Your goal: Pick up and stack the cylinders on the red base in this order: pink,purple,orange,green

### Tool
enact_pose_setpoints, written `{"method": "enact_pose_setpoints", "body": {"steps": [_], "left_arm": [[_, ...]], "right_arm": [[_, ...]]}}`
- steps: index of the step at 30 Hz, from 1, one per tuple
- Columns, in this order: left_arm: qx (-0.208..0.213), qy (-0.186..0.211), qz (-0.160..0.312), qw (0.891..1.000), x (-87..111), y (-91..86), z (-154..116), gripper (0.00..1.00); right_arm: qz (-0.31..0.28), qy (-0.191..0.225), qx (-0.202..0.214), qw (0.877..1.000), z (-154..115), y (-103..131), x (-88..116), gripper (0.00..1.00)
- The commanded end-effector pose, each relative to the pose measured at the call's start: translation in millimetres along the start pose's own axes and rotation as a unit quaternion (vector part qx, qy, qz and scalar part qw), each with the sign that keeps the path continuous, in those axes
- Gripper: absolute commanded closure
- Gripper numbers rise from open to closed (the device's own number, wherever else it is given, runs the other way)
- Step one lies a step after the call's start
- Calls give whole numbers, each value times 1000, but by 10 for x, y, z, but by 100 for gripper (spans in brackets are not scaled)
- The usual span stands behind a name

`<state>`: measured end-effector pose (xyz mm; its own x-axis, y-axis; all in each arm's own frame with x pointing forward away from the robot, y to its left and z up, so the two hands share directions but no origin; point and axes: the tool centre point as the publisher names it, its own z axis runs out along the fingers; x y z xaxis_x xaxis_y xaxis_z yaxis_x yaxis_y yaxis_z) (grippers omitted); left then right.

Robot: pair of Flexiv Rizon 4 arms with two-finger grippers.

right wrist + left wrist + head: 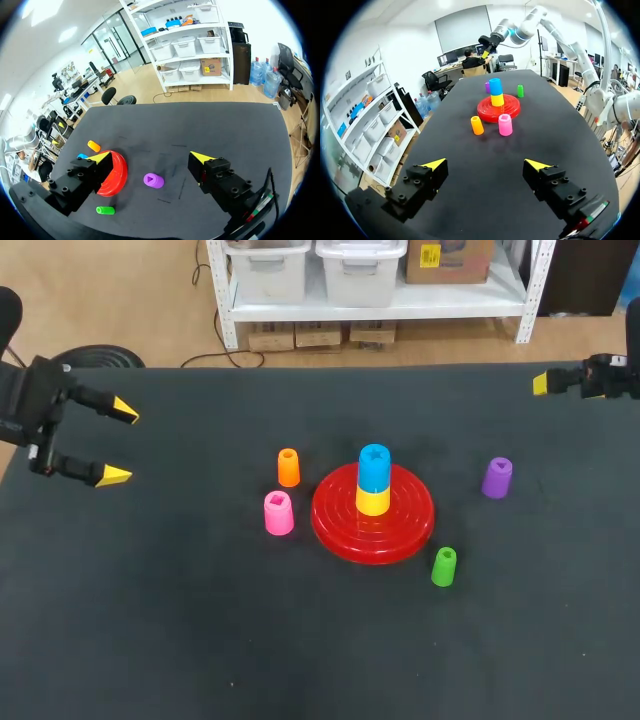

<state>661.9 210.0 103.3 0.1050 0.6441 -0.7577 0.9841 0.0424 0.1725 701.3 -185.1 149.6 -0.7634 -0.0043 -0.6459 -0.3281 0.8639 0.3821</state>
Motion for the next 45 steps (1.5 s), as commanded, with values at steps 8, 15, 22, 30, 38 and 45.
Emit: {"method": "enact_pose_setpoints", "body": {"steps": [8,15,22,30,38,45], "left_arm": [[-1,0,1,1000,5,-6,4,0],[-1,0,1,1000,5,-6,4,0],[-1,0,1,1000,5,-6,4,0],[-1,0,1,1000,5,-6,4,0],[-1,0,1,1000,5,-6,4,0],[-1,0,1,1000,5,-6,4,0]], "right_arm": [[-179,79,28,980,63,759,-266,0],[-275,123,-36,953,270,1475,-229,0],[-275,135,-66,950,298,1608,-213,0],[-275,135,-66,950,298,1608,-213,0],[-400,209,-68,890,509,2267,-163,0],[-465,245,-123,842,869,2728,109,0]]}}
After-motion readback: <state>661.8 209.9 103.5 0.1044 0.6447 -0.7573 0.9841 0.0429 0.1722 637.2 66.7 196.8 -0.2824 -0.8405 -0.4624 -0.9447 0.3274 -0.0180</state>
